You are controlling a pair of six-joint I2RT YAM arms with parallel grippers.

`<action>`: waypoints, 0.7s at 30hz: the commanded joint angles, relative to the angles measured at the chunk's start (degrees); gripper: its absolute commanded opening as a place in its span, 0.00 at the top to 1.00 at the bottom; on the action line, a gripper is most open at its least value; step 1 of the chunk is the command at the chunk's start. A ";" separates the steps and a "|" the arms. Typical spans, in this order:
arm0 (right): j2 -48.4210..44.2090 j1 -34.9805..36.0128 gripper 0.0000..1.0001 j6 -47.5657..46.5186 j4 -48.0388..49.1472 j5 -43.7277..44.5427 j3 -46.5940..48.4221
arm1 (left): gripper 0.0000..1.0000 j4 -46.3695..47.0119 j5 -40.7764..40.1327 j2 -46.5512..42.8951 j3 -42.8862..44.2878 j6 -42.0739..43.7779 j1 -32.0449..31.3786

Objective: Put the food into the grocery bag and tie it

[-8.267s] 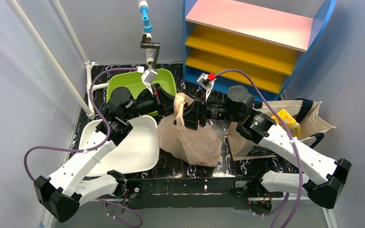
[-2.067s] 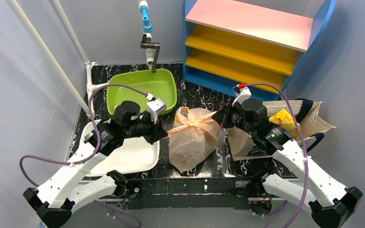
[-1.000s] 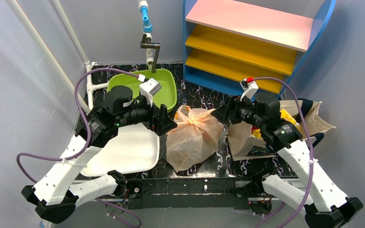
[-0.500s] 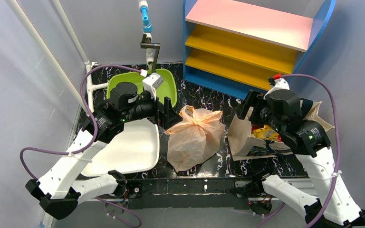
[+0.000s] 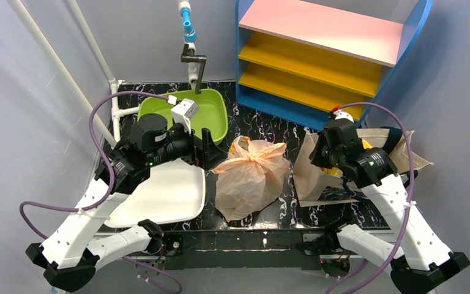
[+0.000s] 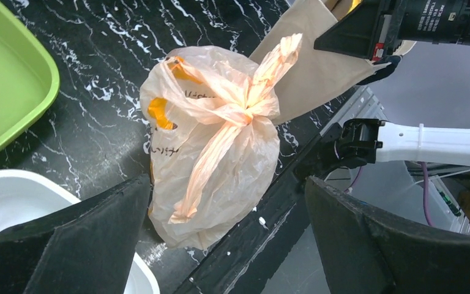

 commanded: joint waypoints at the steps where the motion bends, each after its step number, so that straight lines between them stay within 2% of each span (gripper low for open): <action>1: 3.73 -0.12 0.99 -1.76 7.01 0.83 3.34 | 0.02 -2.05 -3.24 -1.97 -1.15 -3.33 0.19; 9: 13.85 -0.19 0.99 -3.59 10.91 1.68 13.90 | 0.02 -4.67 -3.08 -3.14 -1.74 -3.71 0.15; 13: 17.95 -0.21 0.99 -2.63 14.49 -2.97 15.54 | 0.02 -3.90 -3.59 -4.13 -2.21 -3.18 0.15; 16: 20.55 -0.16 0.99 -1.12 16.52 -7.20 15.90 | 0.02 -4.27 -8.09 -4.16 -2.41 -7.66 0.13; 21: 24.71 0.22 0.99 2.66 17.59 -13.83 18.23 | 0.02 -3.26 -6.59 -4.79 -3.23 -0.46 0.15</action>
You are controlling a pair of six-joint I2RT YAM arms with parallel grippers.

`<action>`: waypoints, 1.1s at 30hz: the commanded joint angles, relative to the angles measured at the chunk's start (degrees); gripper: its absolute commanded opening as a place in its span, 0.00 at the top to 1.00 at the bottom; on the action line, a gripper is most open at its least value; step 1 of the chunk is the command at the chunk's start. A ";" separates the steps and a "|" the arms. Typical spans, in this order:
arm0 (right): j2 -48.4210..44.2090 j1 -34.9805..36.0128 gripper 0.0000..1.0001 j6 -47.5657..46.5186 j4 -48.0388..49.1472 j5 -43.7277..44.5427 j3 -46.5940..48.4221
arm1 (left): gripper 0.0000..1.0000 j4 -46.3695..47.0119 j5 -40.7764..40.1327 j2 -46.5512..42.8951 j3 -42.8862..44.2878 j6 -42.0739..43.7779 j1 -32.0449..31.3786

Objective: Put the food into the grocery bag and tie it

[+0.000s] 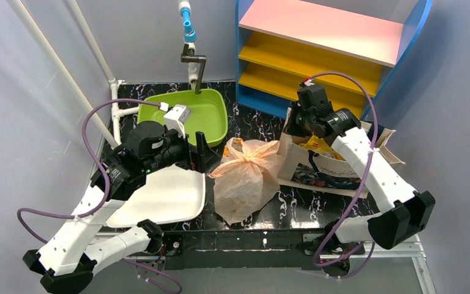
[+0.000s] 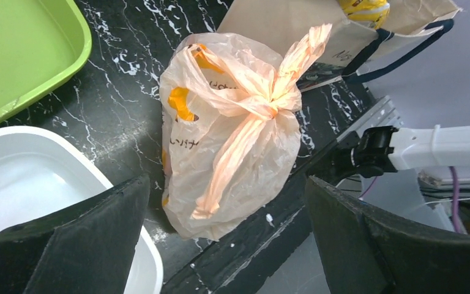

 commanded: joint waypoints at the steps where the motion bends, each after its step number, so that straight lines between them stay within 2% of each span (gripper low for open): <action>1: 2.45 0.93 0.99 4.33 6.75 -8.26 5.79 | 0.02 0.19 0.82 -1.01 0.06 6.19 0.16; 5: 5.81 5.44 0.99 6.42 7.68 -9.03 8.91 | 0.02 -1.38 4.12 -0.45 3.22 12.30 0.20; 8: 7.56 8.96 0.99 7.47 7.44 -9.08 10.39 | 0.02 -4.57 5.47 3.24 5.97 16.94 0.13; 9: 6.86 8.98 0.94 7.14 6.74 -8.81 10.11 | 0.02 -5.08 6.77 4.52 6.63 17.88 0.09; 10: 6.24 8.98 0.68 6.41 4.98 -7.70 10.71 | 0.02 -4.88 6.97 5.89 6.97 18.29 -0.18; 11: 5.59 8.89 0.49 5.52 2.47 -6.28 11.93 | 0.02 -4.90 7.05 7.05 7.47 19.37 -0.47; 12: 4.62 8.75 0.37 4.56 -1.31 -4.70 13.61 | 0.02 -5.10 7.59 8.41 7.83 20.83 -0.78; 15: -0.97 8.31 0.25 3.88 -8.53 0.47 14.25 | 0.02 -9.29 7.76 11.13 7.70 24.92 -1.98; 18: -7.42 7.82 0.20 4.70 -11.67 4.14 11.65 | 0.02 -10.66 8.47 11.63 5.96 24.57 -2.98; 25: -17.89 7.57 0.17 5.64 -16.00 9.27 8.40 | 0.02 -10.11 9.78 10.87 1.76 21.73 -4.42; 33: -24.36 7.43 0.15 8.31 -21.70 13.89 5.71 | 0.03 -6.41 6.19 12.04 -2.55 20.94 -5.43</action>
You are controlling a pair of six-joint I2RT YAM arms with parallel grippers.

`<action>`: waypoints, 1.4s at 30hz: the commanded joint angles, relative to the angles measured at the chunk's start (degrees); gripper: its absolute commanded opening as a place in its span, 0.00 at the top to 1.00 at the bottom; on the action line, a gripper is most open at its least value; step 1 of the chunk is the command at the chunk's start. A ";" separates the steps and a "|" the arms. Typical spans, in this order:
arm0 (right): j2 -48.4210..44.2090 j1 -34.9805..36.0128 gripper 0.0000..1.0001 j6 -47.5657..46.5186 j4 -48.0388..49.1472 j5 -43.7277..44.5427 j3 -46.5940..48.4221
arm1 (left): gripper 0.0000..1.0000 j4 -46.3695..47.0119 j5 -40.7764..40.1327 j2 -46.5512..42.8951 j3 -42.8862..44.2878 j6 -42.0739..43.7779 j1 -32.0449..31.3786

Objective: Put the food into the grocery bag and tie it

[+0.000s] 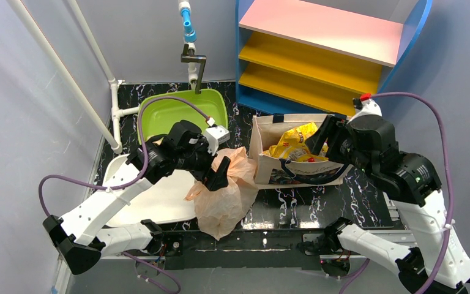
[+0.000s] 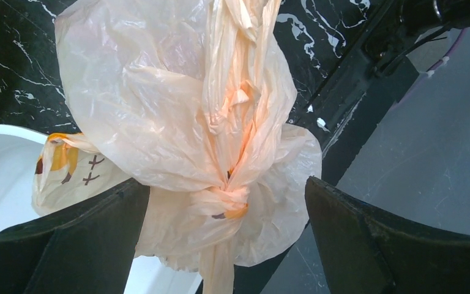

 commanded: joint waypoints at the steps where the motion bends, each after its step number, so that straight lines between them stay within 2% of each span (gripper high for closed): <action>1: -2.45 -0.30 0.14 3.31 -4.43 4.80 -2.66 | 0.04 2.51 -2.42 0.08 -1.67 -0.62 -0.55; 3: -3.57 -0.26 0.14 4.94 -5.70 5.62 -4.24 | 0.07 3.45 -2.82 0.22 -2.26 -0.82 -0.63; 8: -5.96 -0.23 0.13 8.80 -7.50 7.54 -7.87 | 0.35 5.16 -2.54 0.74 -3.95 -1.18 -1.42; 10: -6.77 -0.26 0.12 10.78 -8.12 8.78 -9.23 | 0.51 6.50 -3.39 0.48 -4.68 -1.46 -1.97; 14: -7.10 -0.37 0.12 15.27 -10.55 11.05 -9.80 | 0.90 6.97 -4.57 0.44 -3.65 -1.83 -2.92; 16: -6.86 -0.48 0.11 18.36 -11.59 11.60 -9.99 | 1.00 6.30 -4.59 0.51 -2.18 -2.17 -3.34; 22: -5.78 -0.98 0.10 24.61 -10.38 12.18 -11.49 | 1.00 2.51 -5.75 -1.34 4.36 -2.38 -4.72; 31: -2.49 -3.86 0.09 22.92 -4.69 10.15 -15.48 | 1.00 -3.46 -2.55 -2.65 20.52 -2.01 -5.21; 32: -2.29 -4.11 0.12 22.77 -4.75 9.90 -16.23 | 1.00 -3.36 -1.99 -2.33 22.46 -1.88 -5.25; 35: -2.94 -4.51 0.33 22.21 -4.19 9.33 -19.22 | 1.00 -2.05 0.42 -0.89 28.26 -1.74 -5.21; 41: -6.29 -4.79 0.99 21.03 -3.30 8.26 -23.15 | 1.00 1.17 3.86 5.60 39.61 -1.68 -5.21; 42: -6.73 -4.80 0.99 20.68 -3.27 8.25 -23.43 | 1.00 2.10 4.39 6.88 41.15 -1.91 -5.21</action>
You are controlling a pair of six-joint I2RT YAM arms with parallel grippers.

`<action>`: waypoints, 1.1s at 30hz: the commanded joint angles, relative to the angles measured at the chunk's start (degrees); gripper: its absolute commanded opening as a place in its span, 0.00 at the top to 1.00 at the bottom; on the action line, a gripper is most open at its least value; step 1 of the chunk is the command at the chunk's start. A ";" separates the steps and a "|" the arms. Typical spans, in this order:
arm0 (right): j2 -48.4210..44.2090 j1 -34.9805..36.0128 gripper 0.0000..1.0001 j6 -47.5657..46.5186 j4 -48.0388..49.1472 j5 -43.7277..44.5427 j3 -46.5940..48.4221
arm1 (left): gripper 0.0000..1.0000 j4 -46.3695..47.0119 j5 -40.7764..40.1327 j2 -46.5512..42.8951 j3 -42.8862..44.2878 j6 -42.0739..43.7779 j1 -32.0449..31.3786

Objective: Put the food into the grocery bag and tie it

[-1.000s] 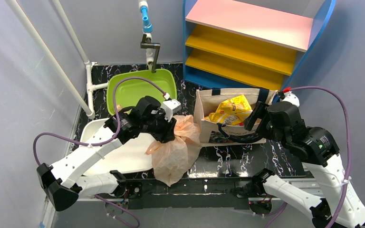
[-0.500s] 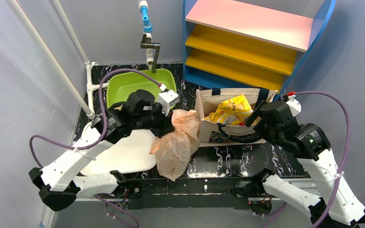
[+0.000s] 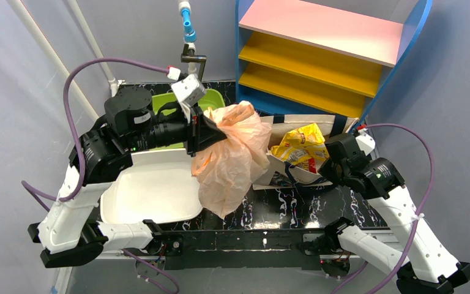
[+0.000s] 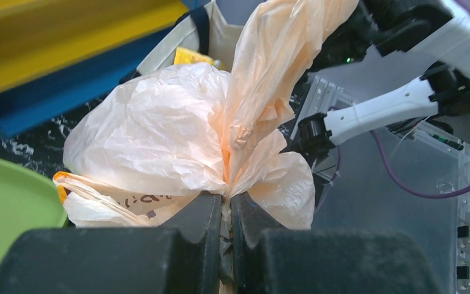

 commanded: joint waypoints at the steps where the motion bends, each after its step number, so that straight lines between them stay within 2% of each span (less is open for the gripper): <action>1: -2.63 -0.32 0.99 -1.23 1.31 0.36 -0.76 | 1.00 4.21 4.22 5.37 6.77 0.04 -0.35; 13: -5.62 -0.34 0.99 -3.91 3.43 -3.50 -4.39 | 1.00 25.42 8.74 19.64 13.29 -5.22 -1.05; 21: -5.41 -0.34 0.99 -5.46 4.18 -3.95 -4.31 | 1.00 27.06 11.12 32.00 27.47 -5.26 -2.23; 25: -5.47 -0.41 0.99 -6.01 4.46 -4.19 -4.23 | 1.00 27.13 11.44 35.49 31.88 -5.15 -2.52; 29: -5.49 -0.41 0.99 -6.62 4.49 -4.07 -3.88 | 1.00 27.87 11.74 36.33 31.05 -4.63 -2.58; 33: -5.77 -0.40 0.99 -6.94 4.50 -3.89 -3.78 | 1.00 30.25 12.88 35.54 24.47 -4.33 -2.54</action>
